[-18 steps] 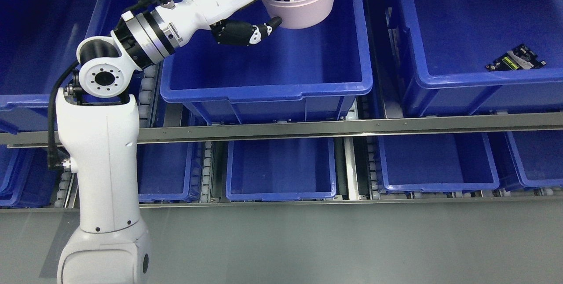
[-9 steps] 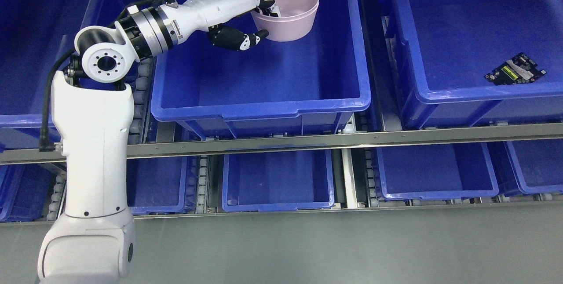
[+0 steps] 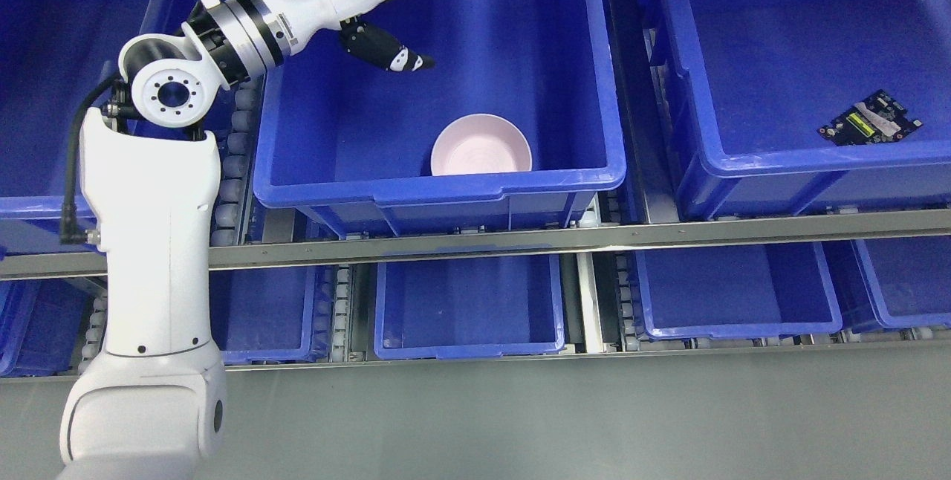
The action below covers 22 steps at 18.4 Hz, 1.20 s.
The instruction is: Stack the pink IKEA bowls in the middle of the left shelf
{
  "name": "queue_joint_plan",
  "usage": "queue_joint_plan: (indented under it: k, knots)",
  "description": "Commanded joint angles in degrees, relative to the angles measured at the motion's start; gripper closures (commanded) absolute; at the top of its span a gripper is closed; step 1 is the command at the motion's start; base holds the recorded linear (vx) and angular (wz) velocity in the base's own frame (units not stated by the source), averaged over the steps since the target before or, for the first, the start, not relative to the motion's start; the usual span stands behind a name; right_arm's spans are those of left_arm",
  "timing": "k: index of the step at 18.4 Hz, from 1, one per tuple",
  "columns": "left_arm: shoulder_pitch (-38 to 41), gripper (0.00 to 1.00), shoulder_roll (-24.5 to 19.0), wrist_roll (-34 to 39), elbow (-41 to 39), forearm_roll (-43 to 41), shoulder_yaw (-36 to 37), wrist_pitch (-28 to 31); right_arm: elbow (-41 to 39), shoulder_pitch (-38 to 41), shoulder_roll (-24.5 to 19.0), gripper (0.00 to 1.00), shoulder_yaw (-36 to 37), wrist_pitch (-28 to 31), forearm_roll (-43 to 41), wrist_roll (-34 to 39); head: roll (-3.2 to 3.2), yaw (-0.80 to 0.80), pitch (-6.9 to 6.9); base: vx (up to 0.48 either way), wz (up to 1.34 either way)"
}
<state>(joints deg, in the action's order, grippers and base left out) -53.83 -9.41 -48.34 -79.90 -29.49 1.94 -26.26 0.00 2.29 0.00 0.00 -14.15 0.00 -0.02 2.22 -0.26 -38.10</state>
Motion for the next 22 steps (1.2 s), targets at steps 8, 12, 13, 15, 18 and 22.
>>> queue_joint_plan:
  k: [8,12,13,15,18,22]
  knots:
    - [6.1,0.0,8.41,55.54,-1.11,32.48,-3.09,11.65,-1.0,-0.01,1.0,0.0,0.26,0.0,-0.09,0.02,0.0,0.0,0.0,-0.006,0.01]
    - [11.81,0.0,8.41,55.37,-11.93,32.65,-0.89,21.68,-1.0,-0.01,1.0,0.0,0.26,0.0,-0.09,0.02,0.0,0.0,0.0,-0.025,0.04]
    - [13.3,0.0,8.41,55.37,-14.04,32.56,0.33,21.87,-1.0,-0.01,1.0,0.0,0.26,0.0,-0.09,0.02,0.0,0.0,0.0,-0.036,0.03]
    - [17.42,0.0,8.41,55.29,-16.33,32.56,2.44,21.35,-1.0,-0.01,1.0,0.0,0.26,0.0,-0.09,0.02,0.0,0.0,0.0,-0.105,0.01]
    - [22.36,0.0,8.41,55.29,-18.27,32.56,2.45,19.77,-1.0,-0.01,1.0,0.0,0.26,0.0,-0.09,0.02,0.0,0.0,0.0,-0.216,0.12]
    - [22.9,0.0,8.41,53.62,-18.89,32.56,2.1,19.85,-1.0,-0.01,1.0,0.0,0.26,0.0,-0.09,0.02,0.0,0.0,0.0,-0.374,0.17]
